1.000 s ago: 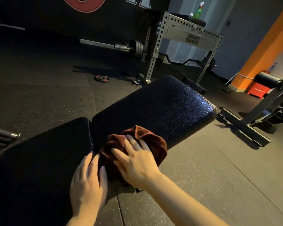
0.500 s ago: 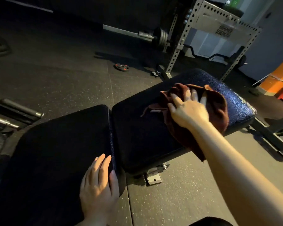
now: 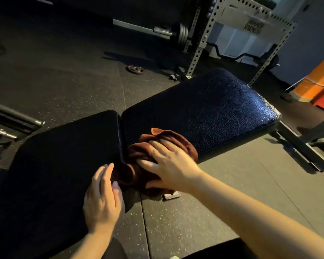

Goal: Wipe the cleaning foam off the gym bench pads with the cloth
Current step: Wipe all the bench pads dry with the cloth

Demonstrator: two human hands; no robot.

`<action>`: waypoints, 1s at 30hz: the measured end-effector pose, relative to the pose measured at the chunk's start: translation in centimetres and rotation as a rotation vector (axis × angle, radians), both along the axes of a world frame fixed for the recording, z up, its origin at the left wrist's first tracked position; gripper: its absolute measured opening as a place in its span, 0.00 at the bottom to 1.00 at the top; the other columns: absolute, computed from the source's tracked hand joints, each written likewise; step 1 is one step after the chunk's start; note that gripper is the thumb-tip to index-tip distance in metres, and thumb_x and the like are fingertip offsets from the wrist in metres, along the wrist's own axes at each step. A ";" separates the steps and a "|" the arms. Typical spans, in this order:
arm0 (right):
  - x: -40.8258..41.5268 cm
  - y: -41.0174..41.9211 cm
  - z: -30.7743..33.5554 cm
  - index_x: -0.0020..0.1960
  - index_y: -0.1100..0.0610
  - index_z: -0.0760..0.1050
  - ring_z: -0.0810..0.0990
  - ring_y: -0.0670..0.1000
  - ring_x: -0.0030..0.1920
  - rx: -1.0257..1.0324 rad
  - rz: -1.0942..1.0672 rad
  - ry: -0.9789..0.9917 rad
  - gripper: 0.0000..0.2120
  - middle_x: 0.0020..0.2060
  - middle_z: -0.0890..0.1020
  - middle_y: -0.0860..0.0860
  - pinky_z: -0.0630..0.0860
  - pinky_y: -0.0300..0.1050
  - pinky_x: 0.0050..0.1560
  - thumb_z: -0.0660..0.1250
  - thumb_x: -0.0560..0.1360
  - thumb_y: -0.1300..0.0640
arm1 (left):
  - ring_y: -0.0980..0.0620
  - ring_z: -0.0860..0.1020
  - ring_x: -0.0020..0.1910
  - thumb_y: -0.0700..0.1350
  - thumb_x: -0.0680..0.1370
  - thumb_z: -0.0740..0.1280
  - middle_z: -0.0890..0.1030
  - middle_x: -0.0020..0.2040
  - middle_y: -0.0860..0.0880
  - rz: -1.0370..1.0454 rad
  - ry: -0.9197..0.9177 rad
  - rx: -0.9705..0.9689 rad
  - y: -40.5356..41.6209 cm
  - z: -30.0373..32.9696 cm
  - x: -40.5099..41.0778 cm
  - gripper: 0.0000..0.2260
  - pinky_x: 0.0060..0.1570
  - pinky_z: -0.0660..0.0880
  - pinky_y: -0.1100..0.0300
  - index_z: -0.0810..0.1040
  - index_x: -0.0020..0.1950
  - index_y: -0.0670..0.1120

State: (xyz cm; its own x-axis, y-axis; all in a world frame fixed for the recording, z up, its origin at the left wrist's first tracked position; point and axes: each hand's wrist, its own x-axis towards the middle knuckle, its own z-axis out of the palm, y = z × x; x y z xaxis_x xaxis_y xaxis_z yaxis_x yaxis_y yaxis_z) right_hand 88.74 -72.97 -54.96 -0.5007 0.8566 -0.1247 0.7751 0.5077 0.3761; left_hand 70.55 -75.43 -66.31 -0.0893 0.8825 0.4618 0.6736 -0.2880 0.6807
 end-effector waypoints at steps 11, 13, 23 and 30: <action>7.2 -2.6 4.6 0.70 0.50 0.68 0.73 0.62 0.66 0.161 -0.103 -0.062 0.33 0.62 0.77 0.60 0.65 0.60 0.70 0.69 0.69 0.39 | 0.39 0.80 0.50 0.38 0.78 0.63 0.74 0.64 0.41 0.042 -0.084 -0.091 0.2 0.0 0.8 0.16 0.46 0.76 0.41 0.70 0.66 0.44; 4.0 -2.0 2.6 0.67 0.47 0.73 0.75 0.60 0.64 0.108 -0.072 -0.027 0.31 0.61 0.79 0.59 0.65 0.57 0.69 0.71 0.66 0.39 | 0.41 0.80 0.50 0.39 0.79 0.62 0.75 0.63 0.42 0.024 -0.074 -0.107 0.3 -0.2 0.5 0.15 0.46 0.76 0.45 0.72 0.66 0.44; -10.4 -1.8 -6.0 0.73 0.48 0.65 0.61 0.60 0.74 -0.189 -0.025 0.290 0.26 0.72 0.67 0.56 0.45 0.57 0.74 0.47 0.77 0.42 | 0.46 0.78 0.54 0.50 0.82 0.54 0.78 0.58 0.43 0.111 -0.053 -0.175 0.0 -3.5 -8.5 0.17 0.53 0.75 0.52 0.76 0.61 0.42; -12.4 5.9 -6.6 0.77 0.41 0.51 0.41 0.55 0.77 -0.207 -0.237 0.236 0.30 0.78 0.49 0.54 0.33 0.57 0.72 0.52 0.77 0.37 | 0.43 0.74 0.62 0.53 0.78 0.56 0.78 0.62 0.43 0.287 -0.108 -0.183 -0.7 -6.7 -9.9 0.20 0.63 0.67 0.44 0.75 0.64 0.45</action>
